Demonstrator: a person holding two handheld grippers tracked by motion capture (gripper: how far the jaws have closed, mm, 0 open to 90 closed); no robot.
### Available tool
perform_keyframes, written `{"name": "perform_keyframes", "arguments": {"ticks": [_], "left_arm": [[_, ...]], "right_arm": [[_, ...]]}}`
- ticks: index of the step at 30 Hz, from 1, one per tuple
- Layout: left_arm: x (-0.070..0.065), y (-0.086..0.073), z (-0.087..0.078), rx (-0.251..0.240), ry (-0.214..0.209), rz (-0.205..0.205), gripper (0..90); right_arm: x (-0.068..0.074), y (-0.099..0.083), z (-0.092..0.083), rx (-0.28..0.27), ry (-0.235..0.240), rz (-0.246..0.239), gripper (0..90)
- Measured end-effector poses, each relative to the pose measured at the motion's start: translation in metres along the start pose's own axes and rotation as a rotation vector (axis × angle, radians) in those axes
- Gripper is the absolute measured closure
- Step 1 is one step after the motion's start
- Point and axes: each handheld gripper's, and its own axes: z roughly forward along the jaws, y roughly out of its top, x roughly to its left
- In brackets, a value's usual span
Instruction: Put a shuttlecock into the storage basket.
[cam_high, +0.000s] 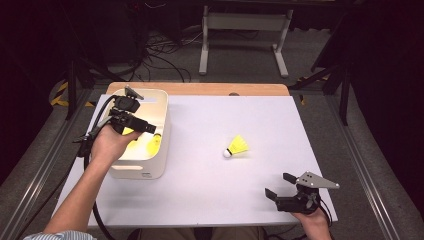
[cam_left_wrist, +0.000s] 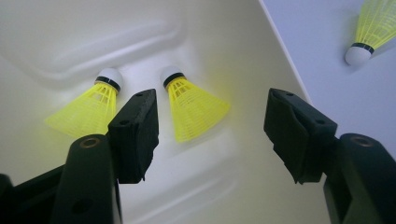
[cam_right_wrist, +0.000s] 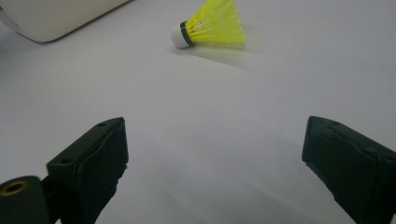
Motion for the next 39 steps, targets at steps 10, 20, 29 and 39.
{"name": "perform_keyframes", "arguments": {"ticks": [10, 20, 29, 39], "left_arm": [[-0.005, 0.001, -0.001, -0.005, 0.004, 0.019, 36.1], [-0.009, 0.002, -0.005, -0.02, -0.004, 0.029, 35.8], [-0.016, 0.002, -0.007, -0.026, -0.011, 0.049, 35.7], [-0.027, 0.005, -0.009, -0.028, -0.022, 0.082, 35.7]], "right_arm": [[0.0, 0.0, 0.0, 0.006, 0.005, -0.002, 7.4], [0.0, 0.0, 0.001, 0.013, 0.005, 0.0, 7.4], [0.0, 0.0, 0.001, 0.013, 0.004, 0.001, 7.4], [0.0, 0.0, 0.001, 0.013, 0.004, 0.001, 7.4]]}}
